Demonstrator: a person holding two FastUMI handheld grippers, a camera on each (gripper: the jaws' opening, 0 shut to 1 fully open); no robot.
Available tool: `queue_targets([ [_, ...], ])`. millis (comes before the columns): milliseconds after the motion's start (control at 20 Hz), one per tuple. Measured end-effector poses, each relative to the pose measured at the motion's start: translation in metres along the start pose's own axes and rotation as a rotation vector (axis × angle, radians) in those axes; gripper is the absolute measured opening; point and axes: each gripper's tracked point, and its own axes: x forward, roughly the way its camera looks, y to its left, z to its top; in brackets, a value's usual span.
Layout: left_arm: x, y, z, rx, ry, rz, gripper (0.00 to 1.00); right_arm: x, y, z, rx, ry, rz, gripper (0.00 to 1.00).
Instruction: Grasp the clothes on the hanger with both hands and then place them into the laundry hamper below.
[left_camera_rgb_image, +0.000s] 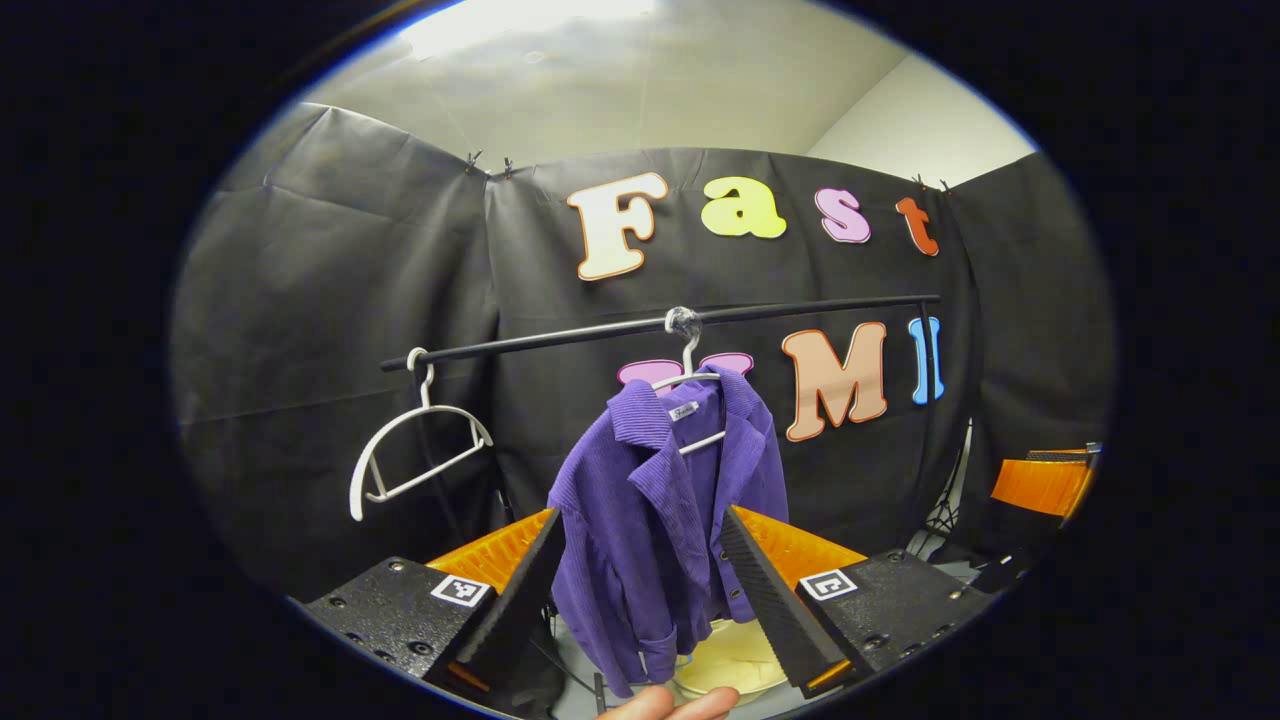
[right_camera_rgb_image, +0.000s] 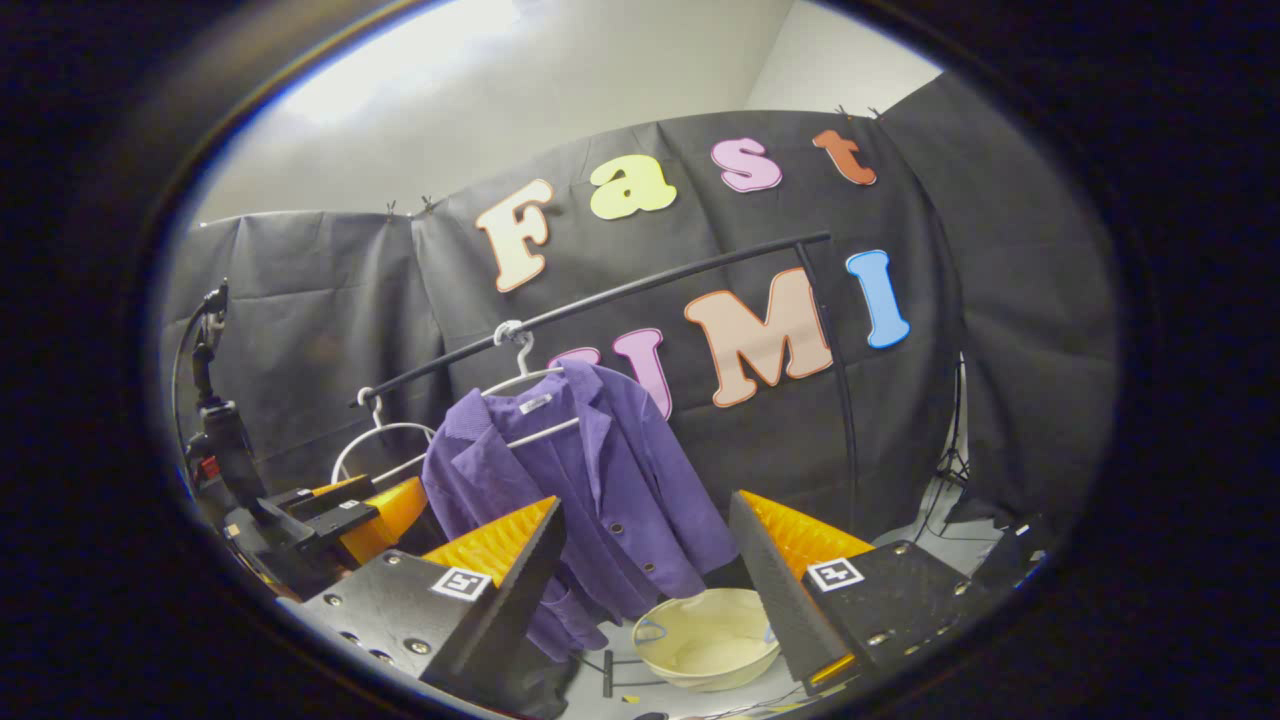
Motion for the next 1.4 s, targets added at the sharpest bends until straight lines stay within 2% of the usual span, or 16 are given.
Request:
queue_targets([
  [50,0.005,-0.004,-0.003,-0.004,0.007,-0.01,0.99,0.003,-0.003,0.002,-0.02,-0.007,-0.004,0.99],
  [150,0.019,-0.008,-0.011,-0.007,0.022,-0.019,0.94,0.014,-0.001,0.007,-0.066,-0.023,0.006,0.99],
  [350,0.056,-0.013,-0.032,-0.01,0.045,-0.04,1.0,0.051,0.007,0.012,-0.14,-0.045,0.024,0.93],
  [400,0.066,-0.012,-0.04,-0.007,0.054,-0.038,0.99,0.064,0.007,0.011,-0.144,-0.04,0.017,1.0],
  [450,0.076,-0.011,-0.046,-0.005,0.06,-0.037,0.99,0.078,0.008,0.01,-0.146,-0.034,0.013,1.0],
  [500,0.085,-0.011,-0.054,-0.004,0.071,-0.035,0.97,0.092,0.008,0.006,-0.15,-0.025,0.008,1.0],
  [550,0.095,-0.012,-0.06,-0.006,0.076,-0.035,1.0,0.105,0.007,0.002,-0.152,-0.013,0.001,1.0],
  [600,0.104,-0.011,-0.066,-0.001,0.083,-0.03,0.97,0.118,0.007,-0.003,-0.151,0.003,-0.006,1.0],
  [650,0.112,-0.01,-0.071,0.0,0.087,-0.026,1.0,0.131,0.009,-0.009,-0.149,0.02,-0.006,0.99],
  [750,0.124,-0.018,-0.079,-0.01,0.089,-0.041,0.97,0.16,0.017,-0.023,-0.148,0.053,0.006,0.99],
  [850,0.132,-0.029,-0.086,-0.018,0.098,-0.063,1.0,0.188,0.027,-0.038,-0.154,0.086,0.013,0.99],
  [950,0.14,-0.037,-0.091,-0.022,0.101,-0.079,0.97,0.215,0.039,-0.051,-0.163,0.119,0.033,0.99],
  [1050,0.149,-0.045,-0.093,-0.033,0.1,-0.118,1.0,0.242,0.057,-0.061,-0.183,0.145,0.082,0.99],
  [1200,0.167,-0.035,-0.097,-0.036,0.097,-0.109,0.84,0.28,0.078,-0.072,-0.198,0.182,0.139,0.99],
  [1250,0.173,-0.034,-0.099,-0.052,0.098,-0.113,0.86,0.292,0.083,-0.072,-0.191,0.185,0.147,0.99],
  [1400,0.185,-0.032,-0.104,-0.069,0.107,-0.13,0.75,0.32,0.097,-0.074,-0.146,0.191,0.17,0.99],
])
